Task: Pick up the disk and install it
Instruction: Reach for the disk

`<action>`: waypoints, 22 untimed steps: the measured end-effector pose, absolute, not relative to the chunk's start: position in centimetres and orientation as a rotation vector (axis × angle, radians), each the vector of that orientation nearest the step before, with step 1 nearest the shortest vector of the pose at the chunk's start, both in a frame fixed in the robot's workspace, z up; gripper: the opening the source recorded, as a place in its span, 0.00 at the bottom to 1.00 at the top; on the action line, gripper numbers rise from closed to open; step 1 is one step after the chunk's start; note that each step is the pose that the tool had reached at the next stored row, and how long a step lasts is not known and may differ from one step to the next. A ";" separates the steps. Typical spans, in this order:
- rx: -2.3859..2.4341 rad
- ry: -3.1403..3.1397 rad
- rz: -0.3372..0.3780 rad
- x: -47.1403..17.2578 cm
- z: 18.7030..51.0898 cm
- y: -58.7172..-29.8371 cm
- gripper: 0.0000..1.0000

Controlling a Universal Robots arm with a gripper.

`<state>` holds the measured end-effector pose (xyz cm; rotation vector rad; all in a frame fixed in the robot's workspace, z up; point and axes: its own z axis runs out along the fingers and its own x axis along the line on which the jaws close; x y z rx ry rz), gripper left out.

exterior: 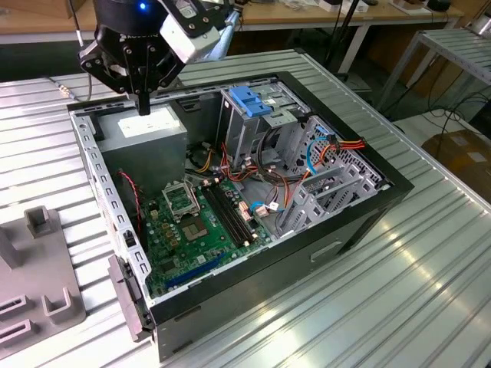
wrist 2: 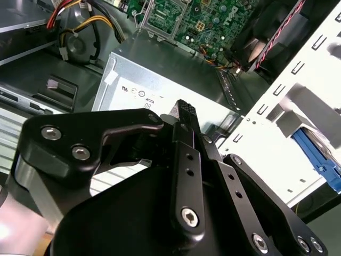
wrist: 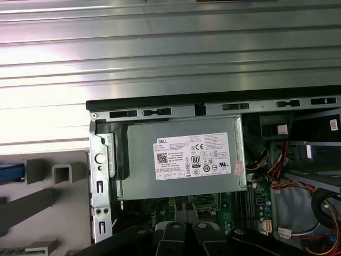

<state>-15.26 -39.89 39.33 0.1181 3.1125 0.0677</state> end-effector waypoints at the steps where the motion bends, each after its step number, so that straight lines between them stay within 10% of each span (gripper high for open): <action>1: 0.118 3.112 0.068 -15.4 39.3 -39.9 0.10; 22: 0.118 3.113 0.068 -17.9 39.3 -39.9 0.10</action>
